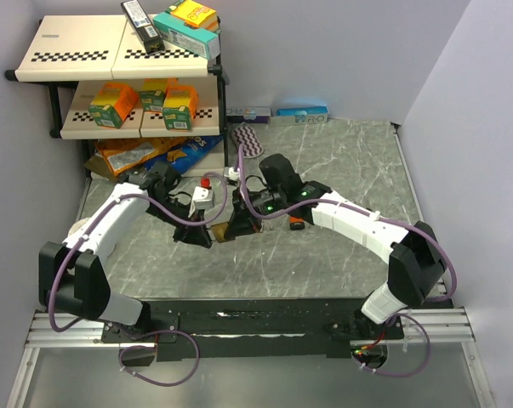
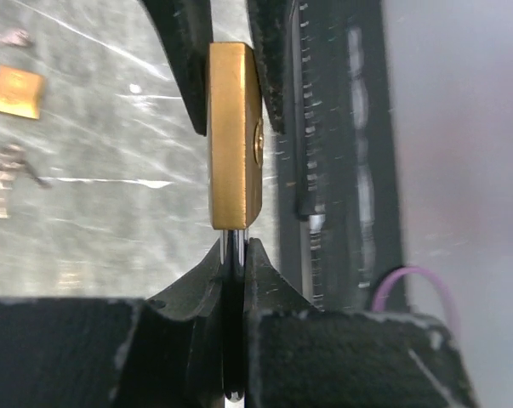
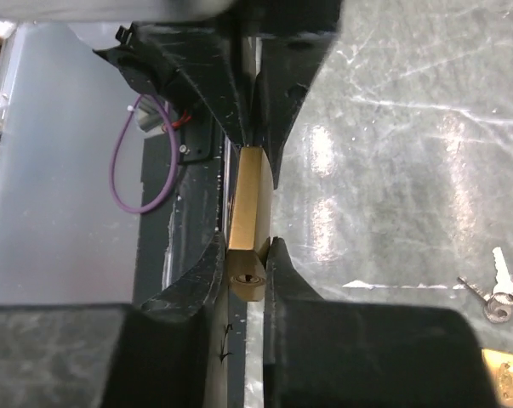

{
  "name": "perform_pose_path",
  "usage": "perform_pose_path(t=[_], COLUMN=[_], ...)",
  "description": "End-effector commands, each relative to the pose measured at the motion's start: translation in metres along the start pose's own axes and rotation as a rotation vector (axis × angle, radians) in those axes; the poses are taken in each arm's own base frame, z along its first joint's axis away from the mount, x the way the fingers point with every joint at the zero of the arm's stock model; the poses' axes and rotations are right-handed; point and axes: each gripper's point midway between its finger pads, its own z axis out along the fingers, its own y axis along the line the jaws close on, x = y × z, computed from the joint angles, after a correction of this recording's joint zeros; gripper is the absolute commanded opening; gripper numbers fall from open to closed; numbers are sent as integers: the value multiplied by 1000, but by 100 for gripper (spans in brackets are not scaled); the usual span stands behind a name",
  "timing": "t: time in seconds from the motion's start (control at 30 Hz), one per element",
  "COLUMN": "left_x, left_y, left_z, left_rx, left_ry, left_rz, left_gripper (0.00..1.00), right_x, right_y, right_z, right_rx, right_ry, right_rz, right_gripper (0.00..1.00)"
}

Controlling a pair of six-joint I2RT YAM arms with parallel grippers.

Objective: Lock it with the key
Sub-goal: Place the lock at the center of the board.

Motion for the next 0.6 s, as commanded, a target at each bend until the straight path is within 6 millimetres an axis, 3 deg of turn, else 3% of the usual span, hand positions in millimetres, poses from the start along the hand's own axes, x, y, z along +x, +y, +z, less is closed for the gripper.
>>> perform_pose_path(t=[0.0, 0.1, 0.13, 0.23, 0.3, 0.33, 0.37, 0.4, 0.43, 0.47, 0.57], left_x=[-35, -37, -39, -45, -56, -63, -71, -72, -76, -78, -87], left_y=[-5, 2, 6, 22, 39, 35, 48, 48, 48, 55, 43], left_z=[-3, -8, -12, -35, -59, -69, -84, -84, -100, -105, -110], left_rx=[33, 14, -3, -83, -164, -182, -246, -251, -301, -339, -346], left_ry=[-119, -149, -169, -259, -335, -372, -418, -440, -493, -528, -633], left_rz=[58, -5, -32, -170, -191, -267, -242, -288, -431, -433, -639], left_gripper=[8, 31, 44, 61, 66, 73, 80, 93, 96, 98, 96], right_x=[-3, -7, -11, -18, -24, -32, -36, -42, -51, -59, -83], right_y=[4, 2, 0, -15, -31, -28, -33, -36, -31, -33, -27], right_z=[3, -4, -9, -28, -48, -58, -66, -77, -85, -91, -109], right_rx=[-23, 5, 26, 100, 171, 196, 233, 264, 282, 320, 393], right_ry=[-15, -34, -46, -76, -114, -144, -166, -194, -218, -237, -302], right_rz=[-9, -9, 1, 40, 58, 72, 73, 66, 48, 34, -8], right_gripper=[0, 0, 0, 0, 0, 0, 0, 0, 0, 0, 0])
